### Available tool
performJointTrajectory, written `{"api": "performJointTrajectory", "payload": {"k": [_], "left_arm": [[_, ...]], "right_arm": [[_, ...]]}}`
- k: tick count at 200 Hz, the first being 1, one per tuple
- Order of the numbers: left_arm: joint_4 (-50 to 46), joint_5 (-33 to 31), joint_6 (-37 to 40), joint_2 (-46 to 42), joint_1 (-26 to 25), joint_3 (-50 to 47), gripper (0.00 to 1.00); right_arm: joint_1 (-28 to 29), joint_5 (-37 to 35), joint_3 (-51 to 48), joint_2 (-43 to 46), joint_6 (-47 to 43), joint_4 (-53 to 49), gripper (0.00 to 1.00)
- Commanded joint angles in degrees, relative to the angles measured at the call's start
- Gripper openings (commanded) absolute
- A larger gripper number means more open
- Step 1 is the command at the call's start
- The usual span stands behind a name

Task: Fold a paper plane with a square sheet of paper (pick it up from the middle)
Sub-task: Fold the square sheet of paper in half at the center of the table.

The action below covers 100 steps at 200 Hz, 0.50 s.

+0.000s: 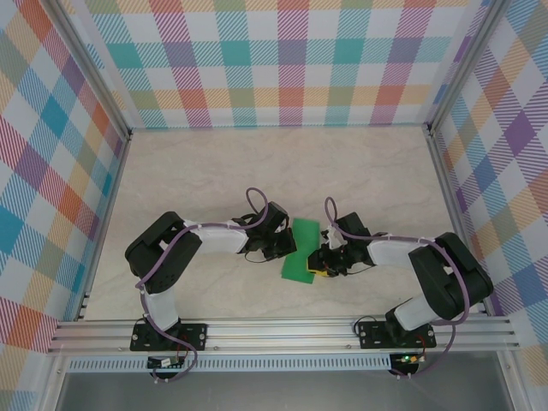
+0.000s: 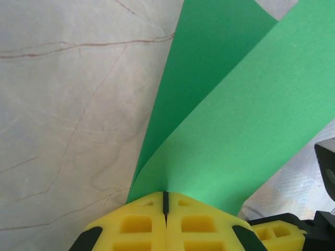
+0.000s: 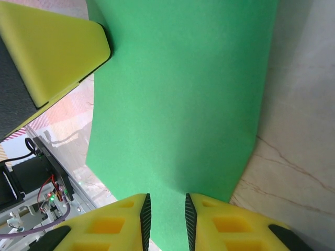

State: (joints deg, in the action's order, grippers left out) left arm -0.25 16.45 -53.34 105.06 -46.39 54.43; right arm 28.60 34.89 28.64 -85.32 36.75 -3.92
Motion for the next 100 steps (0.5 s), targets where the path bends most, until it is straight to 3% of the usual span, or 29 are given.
{"api": "performJointTrajectory", "payload": {"k": [1,48,100], "left_arm": [[-5.36,-1.15,-0.14,2.47,-0.95,-2.30,0.00],[-5.13,-0.89,-0.10,2.86,-1.01,-1.93,0.00],[-5.12,-0.80,-0.09,2.95,-0.98,-1.99,0.00]], "right_arm": [[0.76,-2.47,0.13,1.99,-1.24,-4.49,0.27],[1.92,-0.33,0.56,7.52,0.25,-4.59,0.29],[3.37,-1.75,-1.66,2.76,0.00,-3.02,0.29]]}}
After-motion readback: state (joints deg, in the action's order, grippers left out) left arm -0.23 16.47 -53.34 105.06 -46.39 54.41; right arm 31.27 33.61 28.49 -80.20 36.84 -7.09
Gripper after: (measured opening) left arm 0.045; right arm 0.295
